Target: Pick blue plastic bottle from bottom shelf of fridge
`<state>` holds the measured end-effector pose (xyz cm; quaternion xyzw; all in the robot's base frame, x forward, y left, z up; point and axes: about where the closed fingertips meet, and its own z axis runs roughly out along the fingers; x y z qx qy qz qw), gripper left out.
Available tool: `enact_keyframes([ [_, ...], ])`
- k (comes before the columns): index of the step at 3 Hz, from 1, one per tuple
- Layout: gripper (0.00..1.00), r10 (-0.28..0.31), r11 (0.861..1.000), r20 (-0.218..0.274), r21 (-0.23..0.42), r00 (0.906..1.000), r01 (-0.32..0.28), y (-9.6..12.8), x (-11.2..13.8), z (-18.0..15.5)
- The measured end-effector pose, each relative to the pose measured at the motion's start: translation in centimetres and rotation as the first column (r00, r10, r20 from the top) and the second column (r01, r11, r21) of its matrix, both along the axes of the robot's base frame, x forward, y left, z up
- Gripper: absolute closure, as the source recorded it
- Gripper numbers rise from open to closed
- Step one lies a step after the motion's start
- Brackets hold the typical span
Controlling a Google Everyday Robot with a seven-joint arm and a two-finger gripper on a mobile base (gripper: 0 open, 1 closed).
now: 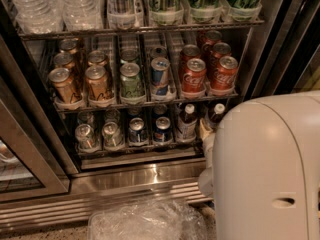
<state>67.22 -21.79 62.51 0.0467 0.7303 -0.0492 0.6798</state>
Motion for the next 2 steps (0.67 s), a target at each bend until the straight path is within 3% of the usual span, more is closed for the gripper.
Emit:
enact_keyframes([
  [1,1.00,-0.003,1.000,0.018,0.001,0.9998,0.003,-0.1,-0.3,0.6],
  [2,1.00,-0.007,1.000,0.068,0.000,0.9976,0.007,-0.4,-1.5,2.5],
])
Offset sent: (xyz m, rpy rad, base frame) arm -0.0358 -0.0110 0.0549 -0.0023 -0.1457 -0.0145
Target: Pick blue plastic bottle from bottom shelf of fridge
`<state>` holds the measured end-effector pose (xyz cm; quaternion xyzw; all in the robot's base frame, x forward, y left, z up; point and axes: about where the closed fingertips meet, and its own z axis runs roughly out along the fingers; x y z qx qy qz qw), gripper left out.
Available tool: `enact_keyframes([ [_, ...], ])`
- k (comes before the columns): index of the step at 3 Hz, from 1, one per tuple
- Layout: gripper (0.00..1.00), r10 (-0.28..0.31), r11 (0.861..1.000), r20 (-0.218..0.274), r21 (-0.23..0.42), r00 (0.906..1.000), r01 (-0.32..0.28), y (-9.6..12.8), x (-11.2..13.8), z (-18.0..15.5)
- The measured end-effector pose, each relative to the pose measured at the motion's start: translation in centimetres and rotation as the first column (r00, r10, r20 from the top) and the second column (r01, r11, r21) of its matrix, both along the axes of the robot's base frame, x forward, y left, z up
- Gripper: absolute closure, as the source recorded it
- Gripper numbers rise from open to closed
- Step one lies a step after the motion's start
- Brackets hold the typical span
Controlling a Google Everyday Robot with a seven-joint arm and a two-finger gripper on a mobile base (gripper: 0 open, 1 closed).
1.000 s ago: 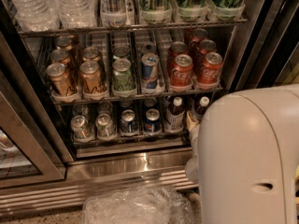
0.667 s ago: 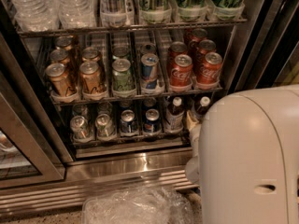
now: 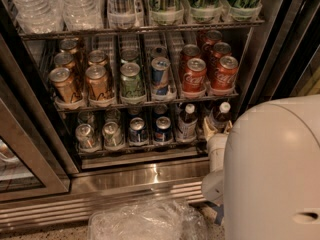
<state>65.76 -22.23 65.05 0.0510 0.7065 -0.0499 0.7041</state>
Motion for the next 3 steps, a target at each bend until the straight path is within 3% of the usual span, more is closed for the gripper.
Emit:
enact_keyframes([
  [2,1.00,0.047,0.999,0.051,-0.024,0.9976,-0.046,0.1,-3.1,2.6],
  [3,1.00,0.102,0.995,0.055,0.017,0.9932,-0.103,1.0,-5.4,3.4],
])
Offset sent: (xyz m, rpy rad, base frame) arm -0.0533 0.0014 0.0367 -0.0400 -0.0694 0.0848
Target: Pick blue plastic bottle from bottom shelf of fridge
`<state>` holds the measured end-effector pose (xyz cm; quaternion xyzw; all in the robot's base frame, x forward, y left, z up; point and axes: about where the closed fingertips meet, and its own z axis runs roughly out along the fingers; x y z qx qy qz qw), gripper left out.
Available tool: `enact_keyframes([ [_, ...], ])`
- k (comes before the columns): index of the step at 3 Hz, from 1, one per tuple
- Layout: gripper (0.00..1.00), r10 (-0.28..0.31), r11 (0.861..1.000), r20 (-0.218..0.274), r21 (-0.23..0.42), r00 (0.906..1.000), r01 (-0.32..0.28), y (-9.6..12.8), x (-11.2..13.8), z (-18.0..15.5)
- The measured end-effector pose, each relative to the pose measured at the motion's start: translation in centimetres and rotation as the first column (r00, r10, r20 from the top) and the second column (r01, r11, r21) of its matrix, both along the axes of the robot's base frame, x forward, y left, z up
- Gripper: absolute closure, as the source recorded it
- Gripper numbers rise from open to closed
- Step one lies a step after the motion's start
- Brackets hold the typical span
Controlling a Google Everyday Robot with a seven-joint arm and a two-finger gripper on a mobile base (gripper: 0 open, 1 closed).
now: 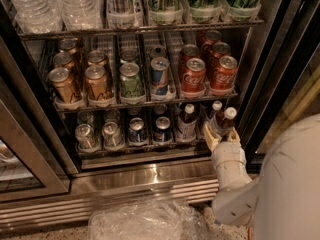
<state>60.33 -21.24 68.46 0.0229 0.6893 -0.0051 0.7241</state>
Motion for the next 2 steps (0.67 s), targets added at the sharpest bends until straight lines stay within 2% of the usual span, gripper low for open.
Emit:
enact_keyframes([
  [1,1.00,0.122,0.991,-0.011,0.064,0.9924,-0.121,2.6,-2.4,0.8],
  [2,1.00,0.245,0.964,-0.009,0.112,0.9694,-0.243,5.6,-3.6,1.7],
])
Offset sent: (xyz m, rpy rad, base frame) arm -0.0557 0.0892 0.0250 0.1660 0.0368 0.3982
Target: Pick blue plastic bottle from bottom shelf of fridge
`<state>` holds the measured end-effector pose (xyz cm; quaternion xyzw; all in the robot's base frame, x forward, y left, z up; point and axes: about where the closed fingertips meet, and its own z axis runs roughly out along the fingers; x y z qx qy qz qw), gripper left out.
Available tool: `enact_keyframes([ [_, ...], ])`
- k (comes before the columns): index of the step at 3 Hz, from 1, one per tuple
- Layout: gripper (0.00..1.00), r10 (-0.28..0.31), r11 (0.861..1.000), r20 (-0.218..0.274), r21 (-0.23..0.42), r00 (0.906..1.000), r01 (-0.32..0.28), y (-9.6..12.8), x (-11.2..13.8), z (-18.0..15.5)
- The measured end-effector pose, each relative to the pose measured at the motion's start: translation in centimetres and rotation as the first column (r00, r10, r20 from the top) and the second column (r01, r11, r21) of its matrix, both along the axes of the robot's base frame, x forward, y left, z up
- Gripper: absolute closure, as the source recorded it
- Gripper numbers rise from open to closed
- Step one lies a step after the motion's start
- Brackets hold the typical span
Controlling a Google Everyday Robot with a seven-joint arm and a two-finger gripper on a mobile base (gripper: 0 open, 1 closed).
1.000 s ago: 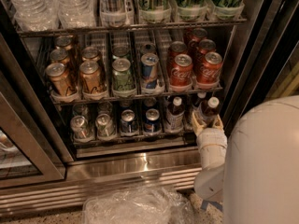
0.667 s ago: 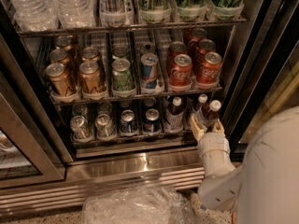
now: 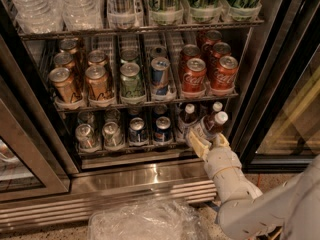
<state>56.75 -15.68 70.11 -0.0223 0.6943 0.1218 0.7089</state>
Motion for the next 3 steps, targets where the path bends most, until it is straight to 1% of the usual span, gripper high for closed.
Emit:
enact_keyframes([
  [1,1.00,0.078,0.997,-0.008,0.026,0.9969,-0.078,1.95,-0.72,0.29],
  [2,1.00,0.114,0.993,-0.012,0.038,0.9933,-0.114,2.80,-1.04,0.35],
  [3,1.00,0.116,0.993,-0.013,0.038,0.9932,-0.116,2.85,-1.06,0.34],
])
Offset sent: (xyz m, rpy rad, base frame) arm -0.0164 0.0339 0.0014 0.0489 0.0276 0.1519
